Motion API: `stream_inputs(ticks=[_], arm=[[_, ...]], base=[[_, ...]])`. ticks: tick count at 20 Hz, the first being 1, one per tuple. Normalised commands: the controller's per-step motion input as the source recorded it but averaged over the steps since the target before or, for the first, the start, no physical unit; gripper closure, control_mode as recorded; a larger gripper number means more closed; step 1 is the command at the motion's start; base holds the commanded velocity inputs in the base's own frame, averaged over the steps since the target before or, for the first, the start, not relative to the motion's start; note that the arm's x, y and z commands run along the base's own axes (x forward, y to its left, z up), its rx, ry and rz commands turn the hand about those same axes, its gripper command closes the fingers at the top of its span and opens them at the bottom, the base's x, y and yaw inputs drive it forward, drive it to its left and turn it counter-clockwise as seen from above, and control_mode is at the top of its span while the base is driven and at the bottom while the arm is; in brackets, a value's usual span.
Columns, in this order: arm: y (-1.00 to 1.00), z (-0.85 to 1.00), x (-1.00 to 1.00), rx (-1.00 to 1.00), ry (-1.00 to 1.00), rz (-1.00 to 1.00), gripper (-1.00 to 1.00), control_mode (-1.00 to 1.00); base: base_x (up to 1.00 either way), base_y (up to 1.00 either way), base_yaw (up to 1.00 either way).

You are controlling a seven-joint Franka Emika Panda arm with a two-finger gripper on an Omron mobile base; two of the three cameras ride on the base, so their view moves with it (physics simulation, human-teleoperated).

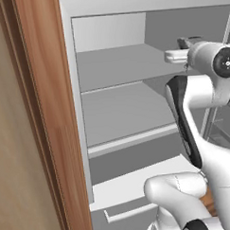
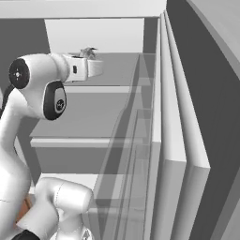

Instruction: Gather the avocado and tomato from the fridge and place them on a tray on the dining counter. Then gather the fish and chicken drumstick from the fridge and place them on the other tray.

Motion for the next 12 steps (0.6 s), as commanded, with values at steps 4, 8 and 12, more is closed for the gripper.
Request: stream_inputs(ticks=[4, 8, 12], arm=[[0.18, 0.12, -0.98, 0.00, -0.02, 0.00, 1.00, -1.00], [0.27, 0.33, -0.88, 0.08, 0.47, 0.00, 1.00, -1.00], [0.19, 0.36, -0.77, 0.07, 0.53, 0.00, 1.00, -1.00]], base=[[0.00, 0.00, 0.00], [0.00, 0.00, 0.00], [0.00, 0.00, 0.00]])
